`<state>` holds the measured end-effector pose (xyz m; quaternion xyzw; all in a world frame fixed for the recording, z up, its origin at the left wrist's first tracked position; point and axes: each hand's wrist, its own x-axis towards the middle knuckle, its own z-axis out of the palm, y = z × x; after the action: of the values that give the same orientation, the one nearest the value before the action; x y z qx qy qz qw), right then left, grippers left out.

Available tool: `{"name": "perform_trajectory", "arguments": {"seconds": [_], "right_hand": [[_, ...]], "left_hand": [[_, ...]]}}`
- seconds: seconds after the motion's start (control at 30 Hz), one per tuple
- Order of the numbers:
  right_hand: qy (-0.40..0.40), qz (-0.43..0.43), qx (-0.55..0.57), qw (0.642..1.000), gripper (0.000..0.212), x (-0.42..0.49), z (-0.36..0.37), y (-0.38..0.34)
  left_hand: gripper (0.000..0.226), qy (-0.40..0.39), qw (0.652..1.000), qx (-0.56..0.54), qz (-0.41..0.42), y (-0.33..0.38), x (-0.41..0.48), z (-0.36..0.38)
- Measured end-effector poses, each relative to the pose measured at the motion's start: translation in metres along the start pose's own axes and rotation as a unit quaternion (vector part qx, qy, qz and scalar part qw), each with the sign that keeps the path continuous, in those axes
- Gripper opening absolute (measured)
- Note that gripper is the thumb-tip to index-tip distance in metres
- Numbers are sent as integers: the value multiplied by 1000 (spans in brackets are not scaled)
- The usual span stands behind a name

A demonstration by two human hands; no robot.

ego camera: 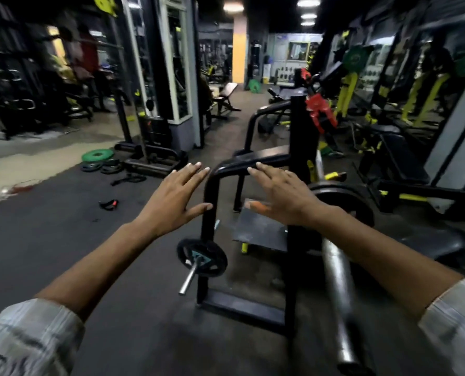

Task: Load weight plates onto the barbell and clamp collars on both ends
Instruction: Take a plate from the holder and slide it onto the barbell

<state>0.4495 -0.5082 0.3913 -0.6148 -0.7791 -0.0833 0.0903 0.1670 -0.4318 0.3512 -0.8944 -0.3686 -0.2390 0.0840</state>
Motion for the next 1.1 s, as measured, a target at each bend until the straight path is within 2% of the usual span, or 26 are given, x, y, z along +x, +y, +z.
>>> {"name": "perform_trajectory", "arguments": {"seconds": [0.1, 0.33, 0.53, 0.73, 0.97, 1.1], "right_hand": [[-38, -34, -13, 999, 90, 36, 21, -61], [-95, -41, 14, 995, 91, 109, 96, -183], [-118, -21, 46, 992, 89, 168, 151, -233], [-139, -7, 53, 989, 107, 254, 219, -240], [-160, 11, 77, 984, 107, 396, 290, -208], [-175, 18, 74, 982, 103, 489, 308, -178]], "left_hand": [[90, -33, 999, 19, -26, -60, -49, -14], [97, -113, 990, 11, -81, -198, -153, -19], [101, -173, 979, -20, -102, -286, -181, -1], [96, -203, 972, -47, -107, -379, -148, 60], [98, -236, 964, -49, -109, -502, -53, 134], [108, -245, 963, -47, -106, -578, 20, 159]]}}
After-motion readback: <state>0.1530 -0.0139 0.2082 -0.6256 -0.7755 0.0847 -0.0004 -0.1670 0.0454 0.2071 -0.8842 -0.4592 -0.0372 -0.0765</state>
